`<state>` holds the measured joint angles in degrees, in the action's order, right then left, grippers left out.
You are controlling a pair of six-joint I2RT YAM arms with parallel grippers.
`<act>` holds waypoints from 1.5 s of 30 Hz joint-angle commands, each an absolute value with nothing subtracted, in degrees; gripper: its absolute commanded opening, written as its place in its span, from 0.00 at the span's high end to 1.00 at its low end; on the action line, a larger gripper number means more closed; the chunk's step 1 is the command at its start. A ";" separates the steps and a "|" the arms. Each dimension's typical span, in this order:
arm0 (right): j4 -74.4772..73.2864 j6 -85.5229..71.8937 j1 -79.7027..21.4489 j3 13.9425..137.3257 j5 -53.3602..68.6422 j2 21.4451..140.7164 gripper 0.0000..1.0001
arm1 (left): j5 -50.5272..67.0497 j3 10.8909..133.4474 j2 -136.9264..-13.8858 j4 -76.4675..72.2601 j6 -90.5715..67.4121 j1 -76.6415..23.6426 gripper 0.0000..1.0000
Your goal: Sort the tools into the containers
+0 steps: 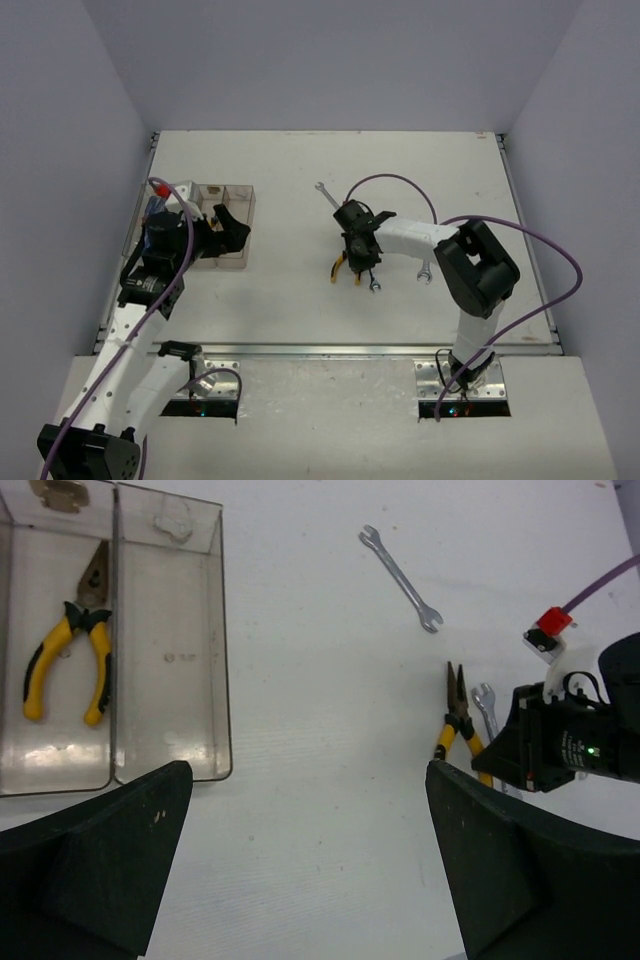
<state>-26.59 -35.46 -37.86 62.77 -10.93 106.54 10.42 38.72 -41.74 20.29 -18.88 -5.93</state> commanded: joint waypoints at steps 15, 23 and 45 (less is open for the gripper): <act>-9.78 -29.55 -38.71 49.76 2.04 80.15 1.00 | 26.34 25.92 -62.68 -31.99 -45.95 -23.51 0.00; -5.27 -27.58 -39.08 45.60 8.05 71.22 1.00 | 23.29 32.23 -76.70 -40.21 -50.01 -27.05 0.12; -6.40 -26.32 -40.27 45.13 5.54 68.12 0.58 | 23.42 42.70 -86.00 -33.66 -46.02 -30.70 1.00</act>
<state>-10.53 -26.55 -40.25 43.57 8.95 70.15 22.08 38.83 -87.99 -39.04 -53.22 -30.73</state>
